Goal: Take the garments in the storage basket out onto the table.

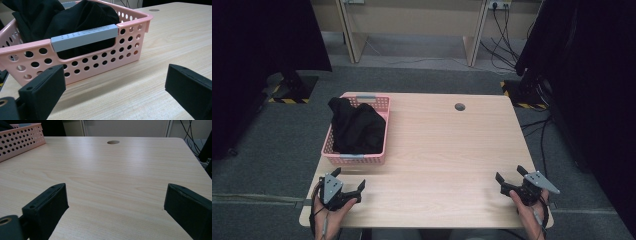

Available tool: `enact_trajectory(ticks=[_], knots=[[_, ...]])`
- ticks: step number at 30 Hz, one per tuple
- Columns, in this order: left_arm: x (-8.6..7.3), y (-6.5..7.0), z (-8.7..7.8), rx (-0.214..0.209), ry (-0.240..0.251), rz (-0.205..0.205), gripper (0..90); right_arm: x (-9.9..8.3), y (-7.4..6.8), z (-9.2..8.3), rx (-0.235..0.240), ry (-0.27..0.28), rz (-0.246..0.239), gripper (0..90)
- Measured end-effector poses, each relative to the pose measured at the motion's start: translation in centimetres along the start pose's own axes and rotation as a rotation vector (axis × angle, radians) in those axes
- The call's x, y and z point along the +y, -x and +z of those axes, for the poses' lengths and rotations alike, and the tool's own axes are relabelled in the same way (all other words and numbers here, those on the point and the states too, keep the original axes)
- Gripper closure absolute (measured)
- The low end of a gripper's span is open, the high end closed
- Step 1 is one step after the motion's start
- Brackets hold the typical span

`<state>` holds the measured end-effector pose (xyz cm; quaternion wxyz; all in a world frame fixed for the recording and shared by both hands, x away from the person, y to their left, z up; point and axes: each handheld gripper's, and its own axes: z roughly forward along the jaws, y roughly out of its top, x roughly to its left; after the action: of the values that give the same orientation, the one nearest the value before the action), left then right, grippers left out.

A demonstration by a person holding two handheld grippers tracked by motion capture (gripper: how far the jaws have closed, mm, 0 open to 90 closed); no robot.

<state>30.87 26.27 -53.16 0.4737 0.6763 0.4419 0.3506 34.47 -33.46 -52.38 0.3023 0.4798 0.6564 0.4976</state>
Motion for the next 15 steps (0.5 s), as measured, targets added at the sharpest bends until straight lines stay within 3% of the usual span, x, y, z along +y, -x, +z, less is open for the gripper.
enact_trajectory(ticks=[15], knots=[[0.00,0.01,-0.11,-0.010,0.005,-0.018,1.0,0.02,-0.10,0.06,0.002,-0.005,-0.012,5.0]])
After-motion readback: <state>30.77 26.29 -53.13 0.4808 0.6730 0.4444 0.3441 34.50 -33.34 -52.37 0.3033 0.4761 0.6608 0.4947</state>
